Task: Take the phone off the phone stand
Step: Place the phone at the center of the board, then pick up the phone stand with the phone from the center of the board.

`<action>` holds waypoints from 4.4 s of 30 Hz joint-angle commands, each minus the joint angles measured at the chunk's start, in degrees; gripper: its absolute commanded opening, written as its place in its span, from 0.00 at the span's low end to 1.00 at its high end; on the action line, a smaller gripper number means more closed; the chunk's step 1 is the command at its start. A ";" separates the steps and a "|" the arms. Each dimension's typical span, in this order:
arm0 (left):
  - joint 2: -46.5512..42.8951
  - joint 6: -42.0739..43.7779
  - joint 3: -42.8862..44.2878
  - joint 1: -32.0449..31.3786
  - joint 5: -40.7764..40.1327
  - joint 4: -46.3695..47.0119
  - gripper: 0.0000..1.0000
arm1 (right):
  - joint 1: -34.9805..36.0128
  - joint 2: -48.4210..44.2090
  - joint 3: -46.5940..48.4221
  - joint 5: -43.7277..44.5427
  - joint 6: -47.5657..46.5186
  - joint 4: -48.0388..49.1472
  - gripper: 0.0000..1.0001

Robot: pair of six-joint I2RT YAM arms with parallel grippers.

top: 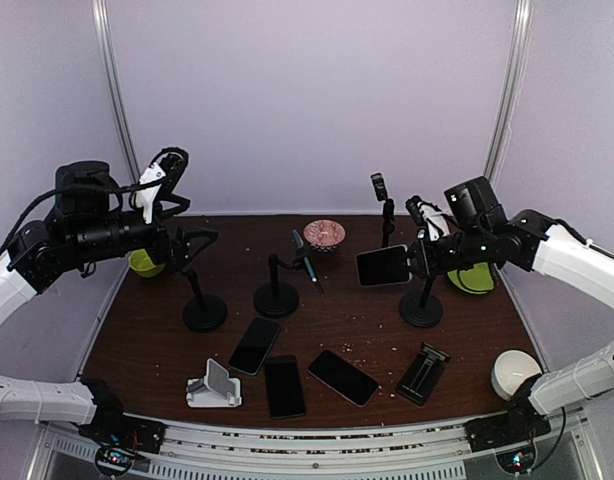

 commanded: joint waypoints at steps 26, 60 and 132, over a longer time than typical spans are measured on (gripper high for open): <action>-0.89 -0.22 -1.00 0.44 -1.54 3.29 0.98 | 2.97 21.50 4.98 -8.09 10.74 8.87 0.00; -1.49 -0.16 -0.99 0.45 -1.12 3.29 0.98 | 3.58 23.26 8.03 -2.27 8.85 -0.38 0.41; 7.98 -5.05 2.52 -2.58 4.14 4.60 0.94 | -5.32 -7.07 -1.62 14.86 3.77 -1.28 0.62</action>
